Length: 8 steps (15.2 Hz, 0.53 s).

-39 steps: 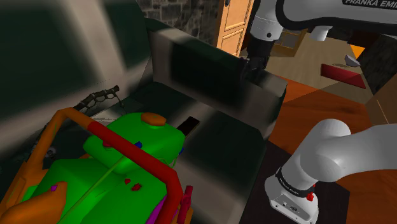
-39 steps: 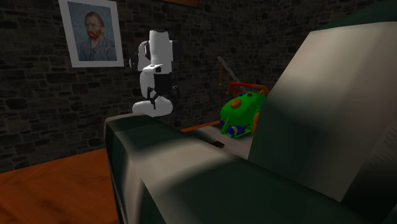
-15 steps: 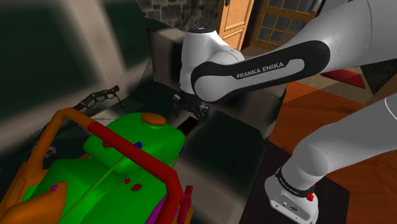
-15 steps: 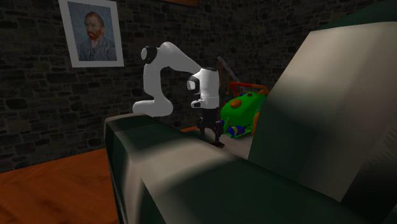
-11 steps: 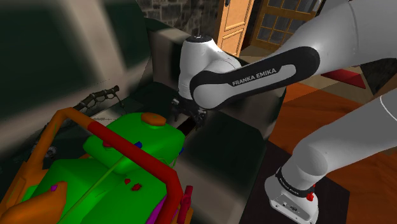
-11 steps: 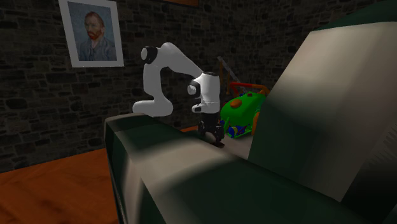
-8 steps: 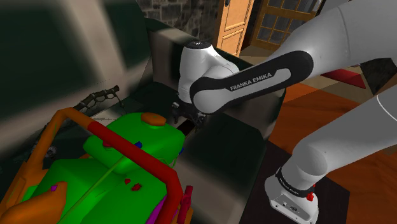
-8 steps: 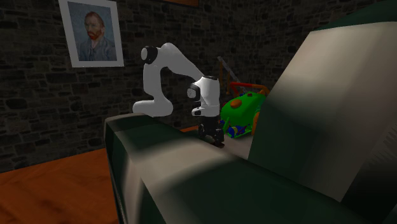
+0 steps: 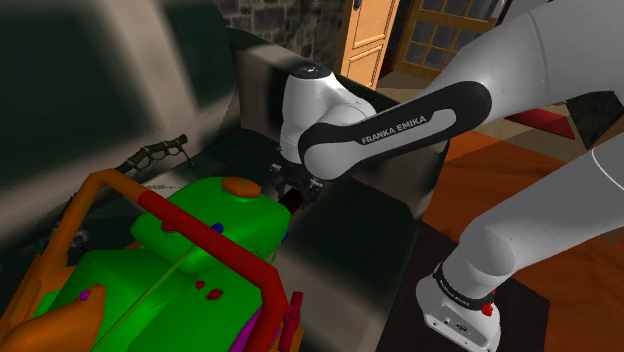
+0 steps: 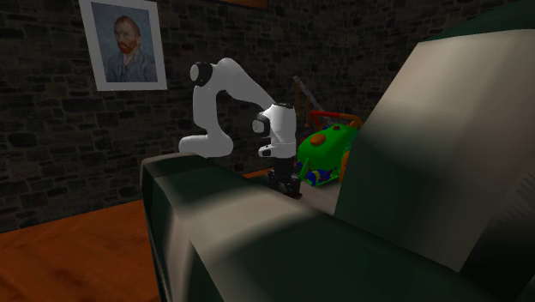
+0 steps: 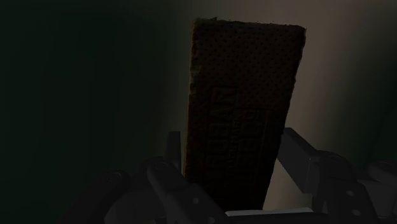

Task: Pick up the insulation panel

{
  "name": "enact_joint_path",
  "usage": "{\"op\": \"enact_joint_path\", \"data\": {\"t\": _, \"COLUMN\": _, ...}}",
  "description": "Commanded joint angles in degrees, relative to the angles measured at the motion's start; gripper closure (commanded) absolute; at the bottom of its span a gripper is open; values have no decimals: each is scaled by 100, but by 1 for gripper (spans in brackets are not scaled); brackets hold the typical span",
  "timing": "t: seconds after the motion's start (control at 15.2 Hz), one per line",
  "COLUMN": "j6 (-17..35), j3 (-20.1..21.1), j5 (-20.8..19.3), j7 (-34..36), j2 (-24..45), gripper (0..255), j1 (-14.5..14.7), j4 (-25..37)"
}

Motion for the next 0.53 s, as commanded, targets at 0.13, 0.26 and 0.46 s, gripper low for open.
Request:
{"op": "enact_joint_path", "data": {"t": 0.13, "j6": -5, "j3": -6, "j5": 6, "j7": -7, "j2": -9, "gripper": 255, "j1": 1, "j4": -7}}
{"op": "enact_joint_path", "data": {"t": 0.26, "j6": -181, "j3": -59, "j5": 60, "j7": -57, "j2": -117, "gripper": 255, "j1": 26, "j4": 74}}
{"op": "enact_joint_path", "data": {"t": 0.46, "j6": -441, "j3": -136, "j5": 122, "j7": -119, "j2": -263, "gripper": 255, "j1": 57, "j4": 204}}
